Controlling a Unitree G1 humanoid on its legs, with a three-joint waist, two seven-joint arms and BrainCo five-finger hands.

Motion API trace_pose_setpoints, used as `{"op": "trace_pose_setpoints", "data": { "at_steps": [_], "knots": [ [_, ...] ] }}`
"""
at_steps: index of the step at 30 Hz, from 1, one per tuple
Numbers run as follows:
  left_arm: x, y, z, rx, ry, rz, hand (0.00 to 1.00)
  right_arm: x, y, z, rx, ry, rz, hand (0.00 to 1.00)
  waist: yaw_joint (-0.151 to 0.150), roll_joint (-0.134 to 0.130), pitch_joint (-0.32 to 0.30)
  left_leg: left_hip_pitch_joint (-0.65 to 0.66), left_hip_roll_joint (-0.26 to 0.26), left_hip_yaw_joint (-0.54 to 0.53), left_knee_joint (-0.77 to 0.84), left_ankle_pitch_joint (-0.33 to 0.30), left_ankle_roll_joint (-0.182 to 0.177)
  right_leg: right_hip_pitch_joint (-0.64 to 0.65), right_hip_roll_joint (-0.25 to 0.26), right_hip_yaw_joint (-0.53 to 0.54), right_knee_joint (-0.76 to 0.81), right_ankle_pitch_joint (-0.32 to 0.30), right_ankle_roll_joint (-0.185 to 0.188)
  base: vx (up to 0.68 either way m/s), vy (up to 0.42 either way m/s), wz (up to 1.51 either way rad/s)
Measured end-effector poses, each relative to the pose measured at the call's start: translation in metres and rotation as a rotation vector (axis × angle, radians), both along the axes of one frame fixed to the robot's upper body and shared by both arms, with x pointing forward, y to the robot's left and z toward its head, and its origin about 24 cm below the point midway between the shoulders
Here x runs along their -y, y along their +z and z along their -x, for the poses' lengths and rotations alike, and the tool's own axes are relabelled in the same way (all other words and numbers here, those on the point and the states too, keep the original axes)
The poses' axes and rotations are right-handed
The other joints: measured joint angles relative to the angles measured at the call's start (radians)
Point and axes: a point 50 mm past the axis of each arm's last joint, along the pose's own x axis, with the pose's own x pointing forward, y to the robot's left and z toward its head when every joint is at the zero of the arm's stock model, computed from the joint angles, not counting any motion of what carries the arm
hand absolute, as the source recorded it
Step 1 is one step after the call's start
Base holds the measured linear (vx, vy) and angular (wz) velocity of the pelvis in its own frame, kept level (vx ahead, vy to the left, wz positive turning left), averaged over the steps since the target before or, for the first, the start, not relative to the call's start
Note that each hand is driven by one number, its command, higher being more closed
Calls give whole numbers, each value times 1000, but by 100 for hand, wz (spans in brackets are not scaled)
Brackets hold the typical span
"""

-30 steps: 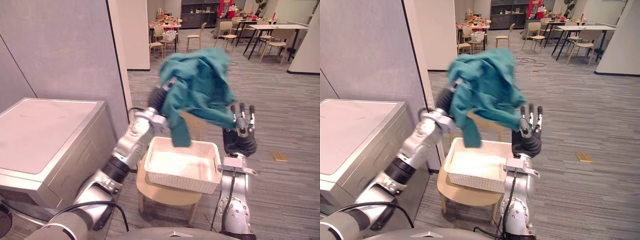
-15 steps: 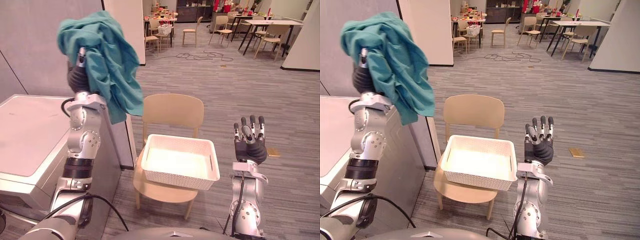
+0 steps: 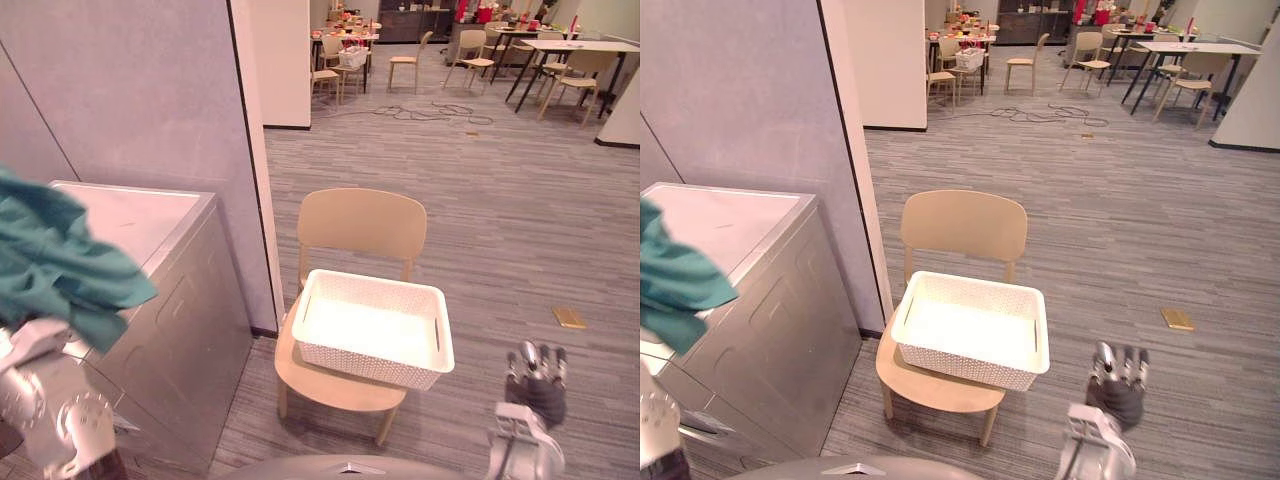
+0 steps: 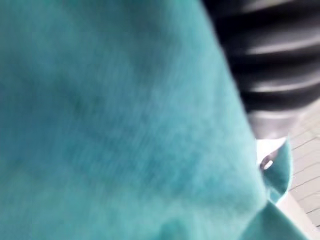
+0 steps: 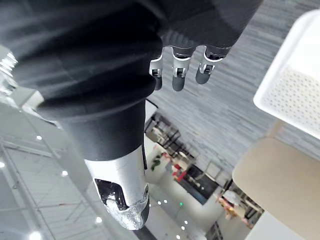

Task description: Pick up the laundry basket with both hands and put the clothes into the washing machine.

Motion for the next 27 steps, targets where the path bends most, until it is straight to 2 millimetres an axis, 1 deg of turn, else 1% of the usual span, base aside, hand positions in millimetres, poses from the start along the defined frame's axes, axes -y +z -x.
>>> {"op": "trace_pose_setpoints", "data": {
  "at_steps": [1,2,4,7,8,10,11,13,14,15,16,17,19,20,22,23,24,25,26,27],
  "knots": [
    [0,1,6,1,15,-9,100,4,-4,7,-21,-25,-1,0,3,-3,-2,0,1,0,-2,0,-1,3,0,-3,1,-2,1,-46,-17,14],
    [0,1,24,-11,65,-31,100,11,-17,24,-72,-91,-33,0,7,-9,-5,2,8,-2,-5,-2,-3,17,1,-17,0,-9,2,-48,-25,13],
    [-1,-1,34,-28,101,-35,100,16,-27,35,-115,-131,-56,0,11,-16,-10,0,9,-4,-5,-2,-4,17,2,-22,0,-13,6,-21,-20,9],
    [-4,-12,55,-79,186,-4,100,21,-55,65,-227,-222,-135,0,19,-8,-17,-2,13,-7,-5,-2,-5,18,5,-27,0,-15,8,2,-10,3],
    [-4,-14,56,-83,195,6,100,20,-61,70,-251,-233,-151,0,21,-8,-17,-3,14,-8,-5,-2,-5,18,6,-28,0,-15,8,-3,-11,5],
    [-6,-29,59,-130,212,53,100,16,-82,89,-340,-262,-222,0,26,-11,-20,-9,17,-16,-5,1,-8,18,8,-38,-1,-15,7,-1,-12,9],
    [-8,-35,59,-149,213,71,100,14,-87,94,-363,-268,-243,0,27,-12,-20,-10,17,-19,-5,1,-9,18,8,-42,-1,-15,6,5,-11,11],
    [-11,-65,57,-249,208,166,100,2,-110,111,-457,-284,-347,0,31,-14,-23,-10,17,-23,-5,1,-9,20,8,-47,1,-13,2,10,-4,6],
    [-12,-74,57,-278,206,193,100,-3,-116,115,-480,-283,-375,0,32,-15,-24,-9,17,-23,-5,1,-9,21,8,-48,2,-14,2,0,0,0],
    [-11,-95,57,-343,196,257,100,-12,-127,122,-520,-278,-430,0,33,-17,-25,-9,17,-24,-4,1,-10,21,8,-49,3,-14,2,0,0,0],
    [-8,-117,57,-418,179,329,100,-21,-136,126,-554,-273,-481,0,37,-20,-27,-8,17,-24,-2,1,-10,21,8,-49,5,-15,3,0,0,0],
    [-6,-130,57,-461,163,366,100,-25,-140,128,-572,-271,-508,0,37,-22,-28,-8,17,-24,-1,1,-10,21,7,-49,6,-15,3,0,0,0],
    [7,-171,58,-602,97,499,100,-46,-154,127,-638,-220,-583,0,40,-36,-34,-4,17,-25,1,1,-11,23,7,-51,15,-15,4,0,0,0],
    [11,-180,59,-635,82,529,100,-51,-156,125,-653,-196,-596,0,40,-40,-34,-1,17,-25,1,0,-11,24,7,-51,18,-16,4,0,0,0],
    [26,-210,64,-752,32,637,100,-64,-163,118,-700,-107,-629,0,41,-53,-31,8,16,-27,4,-2,-11,30,4,-51,31,-31,-1,-13,2,2],
    [30,-216,66,-777,18,657,100,-67,-165,116,-715,-82,-626,0,41,-55,-30,7,15,-31,5,-4,-11,31,2,-53,36,-34,-2,-40,3,9],
    [37,-228,71,-828,-1,699,100,-72,-166,113,-738,-33,-620,0,41,-55,-30,7,13,-39,5,-4,-11,32,1,-57,44,-40,-1,-28,-3,13],
    [40,-233,74,-850,-10,718,100,-73,-167,112,-743,-22,-621,0,41,-55,-30,6,12,-45,6,-4,-11,33,0,-62,48,-46,0,-33,-6,25],
    [47,-240,76,-886,-35,745,100,-79,-169,110,-778,35,-610,0,42,-57,-28,2,11,-56,7,-4,-11,34,-4,-80,60,-56,-1,-22,-15,33],
    [50,-243,77,-901,-50,755,100,-83,-170,108,-801,76,-603,0,44,-59,-25,-5,10,-69,11,-4,-11,34,-5,-91,70,-66,1,-20,-27,50]
  ]
}}
